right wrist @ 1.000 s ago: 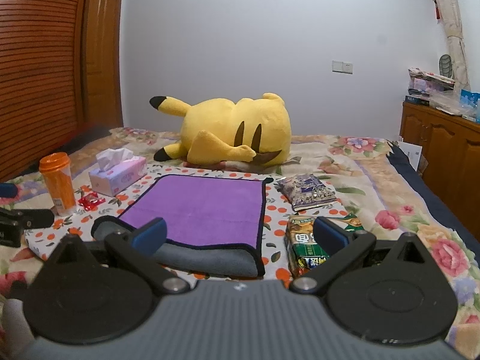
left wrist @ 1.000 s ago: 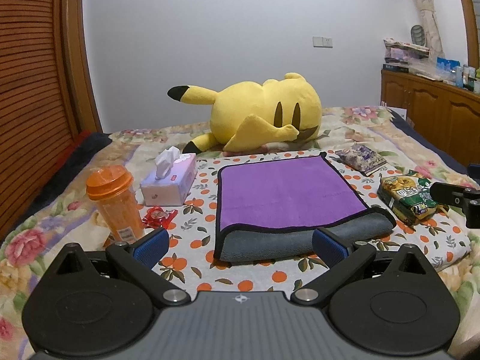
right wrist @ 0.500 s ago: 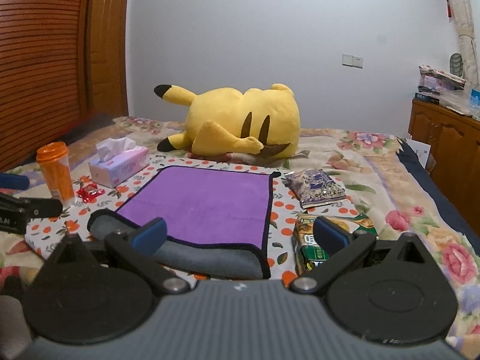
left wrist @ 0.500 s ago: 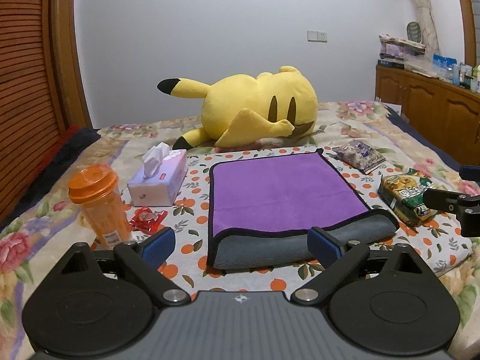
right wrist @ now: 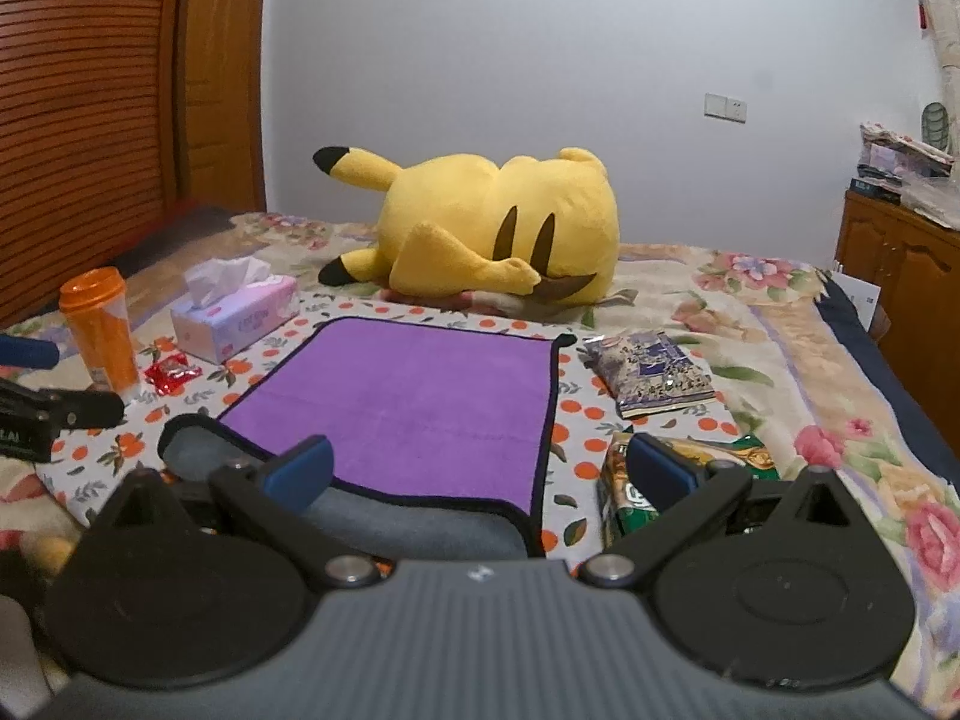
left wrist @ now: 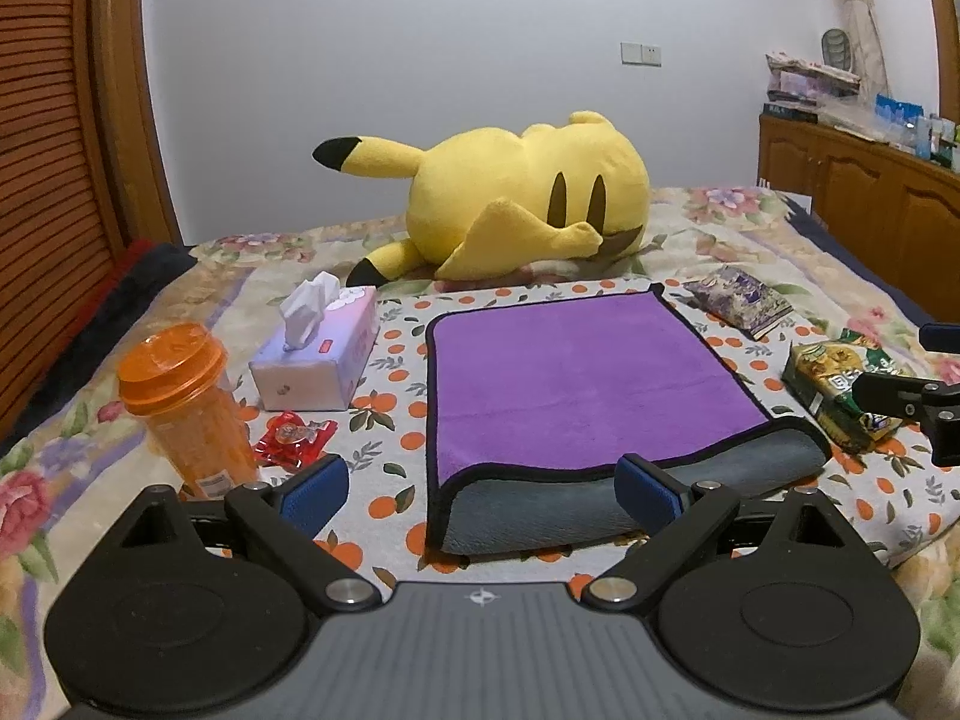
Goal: Fold towel
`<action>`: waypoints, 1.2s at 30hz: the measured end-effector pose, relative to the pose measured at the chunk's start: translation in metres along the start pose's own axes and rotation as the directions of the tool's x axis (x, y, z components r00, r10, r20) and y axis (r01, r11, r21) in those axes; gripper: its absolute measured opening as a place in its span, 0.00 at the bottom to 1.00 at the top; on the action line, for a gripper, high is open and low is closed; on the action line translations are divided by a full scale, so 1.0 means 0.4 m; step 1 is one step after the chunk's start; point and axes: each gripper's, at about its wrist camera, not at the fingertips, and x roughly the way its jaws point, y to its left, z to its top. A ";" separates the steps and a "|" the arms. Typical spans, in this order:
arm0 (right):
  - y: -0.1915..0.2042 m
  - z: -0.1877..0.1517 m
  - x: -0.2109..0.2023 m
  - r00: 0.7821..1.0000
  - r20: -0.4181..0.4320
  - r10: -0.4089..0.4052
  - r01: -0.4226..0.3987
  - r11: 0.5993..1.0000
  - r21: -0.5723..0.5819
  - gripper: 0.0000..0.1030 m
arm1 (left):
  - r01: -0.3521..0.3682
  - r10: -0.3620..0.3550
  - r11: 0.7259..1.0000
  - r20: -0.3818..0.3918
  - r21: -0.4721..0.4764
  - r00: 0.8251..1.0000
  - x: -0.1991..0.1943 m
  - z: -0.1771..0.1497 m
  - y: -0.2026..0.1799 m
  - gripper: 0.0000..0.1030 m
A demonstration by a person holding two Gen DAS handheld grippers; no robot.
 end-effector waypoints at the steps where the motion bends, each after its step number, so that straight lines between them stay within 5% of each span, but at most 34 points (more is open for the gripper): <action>1: -0.001 0.001 0.007 1.000 -0.007 0.004 -0.004 1.000 -0.003 1.00 | 0.002 -0.002 1.000 -0.007 0.004 1.000 0.009 0.001 0.001 0.94; 23: -0.039 -0.007 0.170 0.982 -0.179 0.064 -0.065 0.998 -0.001 0.99 | 0.071 -0.065 0.997 -0.139 0.033 0.988 0.207 -0.004 0.055 0.73; 26: -0.049 -0.010 0.189 0.976 -0.207 0.073 -0.072 0.997 0.012 0.87 | 0.080 -0.075 0.997 -0.159 0.023 0.984 0.230 -0.005 0.062 0.70; 36: -0.074 -0.031 0.238 0.954 -0.285 0.092 -0.083 0.996 0.045 0.85 | 0.107 -0.104 0.994 -0.201 0.006 0.974 0.277 -0.014 0.079 0.61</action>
